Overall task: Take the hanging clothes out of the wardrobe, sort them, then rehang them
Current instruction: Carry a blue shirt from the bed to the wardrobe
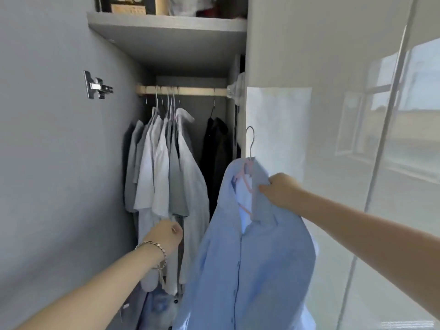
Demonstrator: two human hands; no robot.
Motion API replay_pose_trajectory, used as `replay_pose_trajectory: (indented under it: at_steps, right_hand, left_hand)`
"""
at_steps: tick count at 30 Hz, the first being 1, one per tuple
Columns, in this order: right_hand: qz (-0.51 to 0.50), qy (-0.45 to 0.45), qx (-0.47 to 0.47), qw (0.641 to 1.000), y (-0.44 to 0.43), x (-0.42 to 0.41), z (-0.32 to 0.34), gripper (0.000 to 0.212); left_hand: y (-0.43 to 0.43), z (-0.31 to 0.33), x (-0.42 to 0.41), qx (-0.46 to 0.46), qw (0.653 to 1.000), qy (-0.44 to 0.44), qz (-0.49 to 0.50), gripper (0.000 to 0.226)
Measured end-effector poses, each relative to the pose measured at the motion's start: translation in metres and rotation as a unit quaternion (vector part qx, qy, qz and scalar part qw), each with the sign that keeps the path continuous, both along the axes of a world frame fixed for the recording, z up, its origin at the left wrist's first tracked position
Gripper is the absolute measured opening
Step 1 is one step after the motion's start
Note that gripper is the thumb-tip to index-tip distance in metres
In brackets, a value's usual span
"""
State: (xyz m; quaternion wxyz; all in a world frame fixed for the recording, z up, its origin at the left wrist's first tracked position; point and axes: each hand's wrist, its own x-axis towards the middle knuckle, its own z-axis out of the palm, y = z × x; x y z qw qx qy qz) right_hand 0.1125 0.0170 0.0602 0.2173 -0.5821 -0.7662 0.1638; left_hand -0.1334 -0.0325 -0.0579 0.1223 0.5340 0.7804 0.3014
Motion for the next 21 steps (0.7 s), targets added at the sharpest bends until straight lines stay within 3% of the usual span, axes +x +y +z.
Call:
replay_pose_trajectory:
  at_steps: [5,10,13,17,21]
  right_hand:
    - [0.06,0.009,0.029,0.998,0.047,-0.032,0.034,0.036]
    - [0.106,0.006,0.041,0.993,0.087,-0.08,0.054,0.034]
    - [0.092,0.007,0.065,0.994,0.108,-0.102,0.065,0.021]
    - [0.017,0.001,0.084,0.996,0.129,-0.128,0.084,0.039]
    - [0.022,0.044,0.15,0.987,0.152,-0.155,0.102,0.031]
  left_hand:
    - [0.03,0.017,-0.013,0.035,0.998,-0.046,0.026,0.026]
    - [0.054,0.036,-0.024,0.048,0.997,-0.021,0.058,0.023]
    - [0.067,0.045,-0.034,0.054,0.996,-0.024,0.063,0.023]
    - [0.089,0.062,-0.056,0.068,0.996,-0.03,0.048,0.028]
    - [0.114,0.087,-0.084,0.094,0.994,-0.046,0.029,0.028]
